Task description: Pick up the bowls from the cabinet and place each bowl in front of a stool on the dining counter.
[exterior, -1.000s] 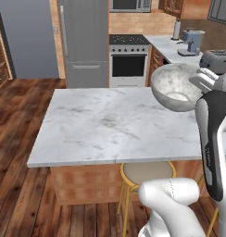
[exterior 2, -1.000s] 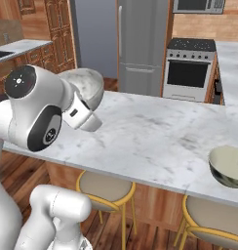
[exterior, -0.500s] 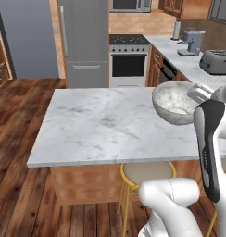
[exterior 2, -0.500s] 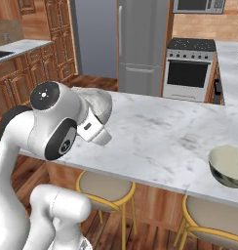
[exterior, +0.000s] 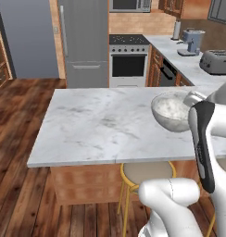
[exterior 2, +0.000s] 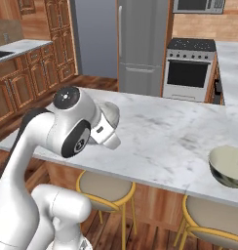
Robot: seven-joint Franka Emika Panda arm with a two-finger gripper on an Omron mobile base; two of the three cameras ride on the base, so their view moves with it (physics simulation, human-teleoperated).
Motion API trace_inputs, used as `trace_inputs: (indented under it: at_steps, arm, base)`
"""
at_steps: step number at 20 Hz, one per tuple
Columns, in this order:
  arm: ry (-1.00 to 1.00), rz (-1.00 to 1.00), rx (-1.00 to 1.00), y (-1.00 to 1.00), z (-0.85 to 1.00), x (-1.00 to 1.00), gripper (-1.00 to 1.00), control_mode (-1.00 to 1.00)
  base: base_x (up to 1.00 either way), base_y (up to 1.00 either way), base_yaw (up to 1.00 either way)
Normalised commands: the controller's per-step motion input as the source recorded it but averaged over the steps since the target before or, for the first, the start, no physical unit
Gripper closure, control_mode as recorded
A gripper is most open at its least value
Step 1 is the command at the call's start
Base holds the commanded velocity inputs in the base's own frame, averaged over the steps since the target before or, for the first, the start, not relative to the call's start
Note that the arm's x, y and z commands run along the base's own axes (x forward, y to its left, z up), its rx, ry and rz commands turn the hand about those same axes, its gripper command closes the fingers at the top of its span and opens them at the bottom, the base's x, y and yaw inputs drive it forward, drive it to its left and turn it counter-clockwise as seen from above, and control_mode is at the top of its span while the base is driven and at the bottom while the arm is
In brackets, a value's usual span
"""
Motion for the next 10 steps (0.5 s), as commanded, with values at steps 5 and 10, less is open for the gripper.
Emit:
trace_inputs:
  at_steps: [5, 10]
  arm:
    - [0.0, 0.05, 0.0, -0.06, -0.34, 0.39, 1.0, -1.0]
    - [0.0, 0.06, 0.0, 0.0, -0.32, 0.38, 1.0, -1.0]
  base:
    - [0.0, 0.0, 0.0]
    - [0.0, 0.0, 0.0]
